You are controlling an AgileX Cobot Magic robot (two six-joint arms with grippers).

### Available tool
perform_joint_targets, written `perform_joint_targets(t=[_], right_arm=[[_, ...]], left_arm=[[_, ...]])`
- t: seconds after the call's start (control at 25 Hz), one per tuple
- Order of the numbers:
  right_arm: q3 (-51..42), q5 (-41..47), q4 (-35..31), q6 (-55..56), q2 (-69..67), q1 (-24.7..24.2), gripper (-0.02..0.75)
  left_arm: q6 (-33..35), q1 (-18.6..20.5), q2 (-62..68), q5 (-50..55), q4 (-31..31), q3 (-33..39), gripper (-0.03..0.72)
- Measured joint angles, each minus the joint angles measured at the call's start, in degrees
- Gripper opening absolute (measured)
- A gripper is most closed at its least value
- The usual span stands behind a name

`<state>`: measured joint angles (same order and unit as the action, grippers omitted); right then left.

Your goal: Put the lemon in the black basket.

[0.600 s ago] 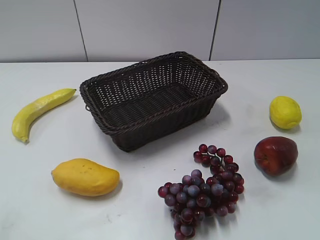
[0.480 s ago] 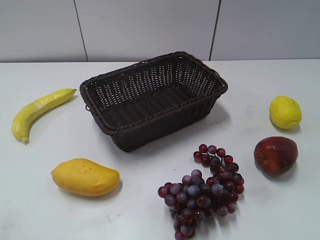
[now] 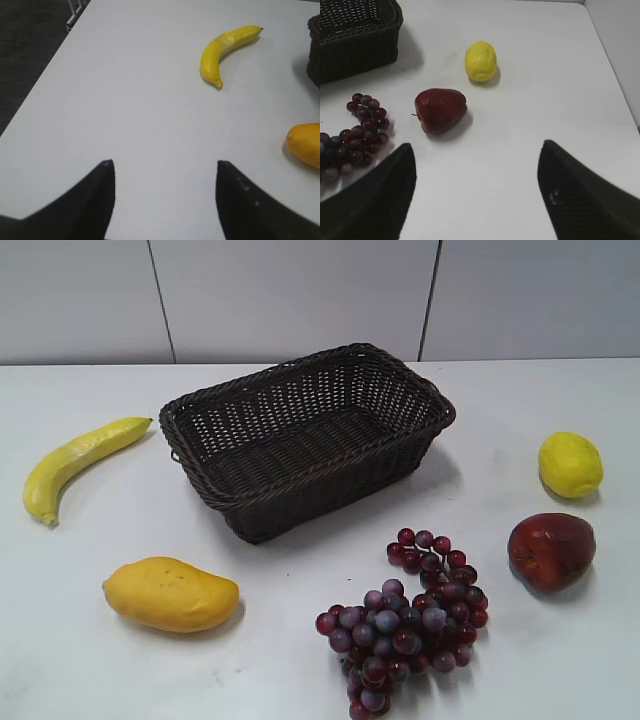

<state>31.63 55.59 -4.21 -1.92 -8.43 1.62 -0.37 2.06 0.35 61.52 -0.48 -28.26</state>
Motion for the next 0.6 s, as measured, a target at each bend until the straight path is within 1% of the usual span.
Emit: perform_joint_targets(t=[0.28,0.6], right_arm=[[3.51,-5.27,0.0,0.0,-20.42,0.0,0.572],[11.9,-8.34,0.0,-0.05,-46.58,0.0,0.574]], left_arm=[[0.0,0.0,0.0,0.0,0.0,0.0,0.472],[0.0,0.0,0.0,0.0,0.0,0.0,0.472]])
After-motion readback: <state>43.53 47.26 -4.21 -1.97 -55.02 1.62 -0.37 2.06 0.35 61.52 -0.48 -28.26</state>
